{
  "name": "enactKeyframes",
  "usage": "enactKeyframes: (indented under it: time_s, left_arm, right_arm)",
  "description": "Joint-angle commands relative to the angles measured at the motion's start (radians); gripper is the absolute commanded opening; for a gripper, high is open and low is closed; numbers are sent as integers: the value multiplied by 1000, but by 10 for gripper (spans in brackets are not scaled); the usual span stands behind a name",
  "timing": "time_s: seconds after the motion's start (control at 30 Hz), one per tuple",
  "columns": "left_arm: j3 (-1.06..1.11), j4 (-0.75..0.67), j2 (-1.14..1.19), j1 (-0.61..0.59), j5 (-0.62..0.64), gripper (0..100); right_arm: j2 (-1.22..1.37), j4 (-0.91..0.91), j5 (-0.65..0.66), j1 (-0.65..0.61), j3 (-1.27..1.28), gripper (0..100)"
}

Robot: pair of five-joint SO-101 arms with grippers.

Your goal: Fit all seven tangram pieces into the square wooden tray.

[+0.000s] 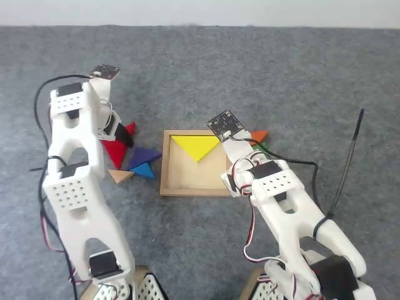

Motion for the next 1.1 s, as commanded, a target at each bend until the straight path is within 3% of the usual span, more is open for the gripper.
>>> enactKeyframes:
  time_s: [0.0, 1.07]
  left_arm:
    - [-22, -20, -11, -40, -18, 308]
    - [1, -41, 3, -71, -233, 300]
  right_arm:
    - [-44, -18, 0, -4, -9, 112]
    - [-38, -38, 0, -4, -5, 112]
